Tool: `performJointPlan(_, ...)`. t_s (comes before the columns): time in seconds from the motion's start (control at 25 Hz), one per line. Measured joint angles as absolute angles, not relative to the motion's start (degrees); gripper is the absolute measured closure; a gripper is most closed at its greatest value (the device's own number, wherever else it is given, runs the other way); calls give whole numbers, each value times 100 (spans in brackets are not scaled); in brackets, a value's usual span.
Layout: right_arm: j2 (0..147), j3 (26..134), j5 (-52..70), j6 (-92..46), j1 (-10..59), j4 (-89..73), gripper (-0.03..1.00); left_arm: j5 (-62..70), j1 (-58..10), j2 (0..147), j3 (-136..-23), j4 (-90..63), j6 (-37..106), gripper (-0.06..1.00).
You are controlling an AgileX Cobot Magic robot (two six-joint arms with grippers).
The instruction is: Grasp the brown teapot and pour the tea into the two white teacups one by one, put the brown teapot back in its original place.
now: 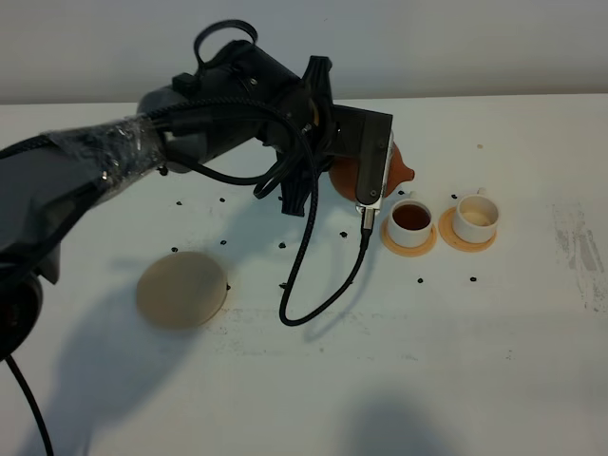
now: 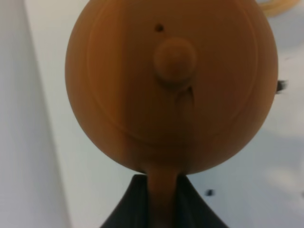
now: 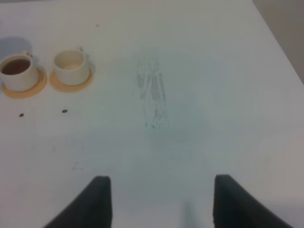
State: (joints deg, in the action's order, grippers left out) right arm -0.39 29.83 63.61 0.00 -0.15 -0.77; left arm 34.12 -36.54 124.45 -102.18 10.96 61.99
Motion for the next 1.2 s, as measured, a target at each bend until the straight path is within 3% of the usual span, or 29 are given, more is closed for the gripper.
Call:
performJointPlan(0.44, -39, 2983, 6361, 0, -15, -77, 51, 4408, -3642, 11761, -10088, -99, 5550, 86)
performJointPlan(0.88, -39, 2983, 6361, 0, -15, -77, 51, 3786, -3718, 10862, -7987, -897, 5316, 86)
performJointPlan(1.2, -39, 2983, 6361, 0, -15, -77, 51, 3388, -3773, 11088, -7621, -1064, 5045, 86)
